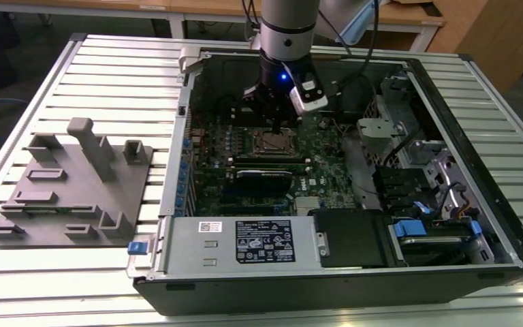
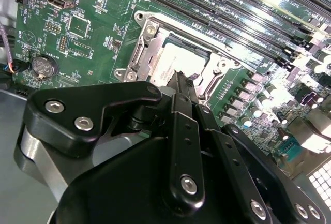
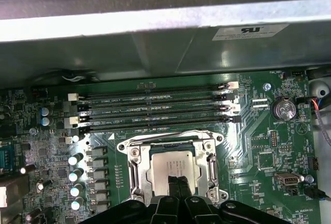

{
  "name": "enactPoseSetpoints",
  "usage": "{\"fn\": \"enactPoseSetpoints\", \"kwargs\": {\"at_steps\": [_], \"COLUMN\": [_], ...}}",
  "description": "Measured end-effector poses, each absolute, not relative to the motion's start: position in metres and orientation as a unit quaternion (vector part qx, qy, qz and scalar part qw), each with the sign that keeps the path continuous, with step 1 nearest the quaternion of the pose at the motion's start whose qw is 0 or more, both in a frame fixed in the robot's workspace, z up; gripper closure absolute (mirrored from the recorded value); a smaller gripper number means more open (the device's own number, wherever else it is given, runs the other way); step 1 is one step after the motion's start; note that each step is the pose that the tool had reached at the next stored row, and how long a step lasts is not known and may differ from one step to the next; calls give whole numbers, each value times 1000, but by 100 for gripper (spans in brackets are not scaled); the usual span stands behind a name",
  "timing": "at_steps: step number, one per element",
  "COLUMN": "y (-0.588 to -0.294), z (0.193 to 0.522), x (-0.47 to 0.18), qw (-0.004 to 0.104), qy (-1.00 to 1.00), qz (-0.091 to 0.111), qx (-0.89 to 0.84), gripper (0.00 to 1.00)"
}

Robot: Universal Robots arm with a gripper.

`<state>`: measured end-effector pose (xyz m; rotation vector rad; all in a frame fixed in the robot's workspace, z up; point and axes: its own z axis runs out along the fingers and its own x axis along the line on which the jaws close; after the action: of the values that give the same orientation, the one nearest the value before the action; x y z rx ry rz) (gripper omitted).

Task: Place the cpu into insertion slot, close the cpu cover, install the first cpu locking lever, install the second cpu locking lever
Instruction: 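Install the second cpu locking lever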

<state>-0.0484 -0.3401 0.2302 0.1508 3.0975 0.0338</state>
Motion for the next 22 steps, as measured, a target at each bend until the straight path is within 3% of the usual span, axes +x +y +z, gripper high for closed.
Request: {"fn": "enactPoseSetpoints", "kwargs": {"at_steps": [22], "y": [-341], "z": [235], "x": [-48], "qw": [20], "qy": [999], "qz": [11], "qx": [49], "gripper": [90]}}
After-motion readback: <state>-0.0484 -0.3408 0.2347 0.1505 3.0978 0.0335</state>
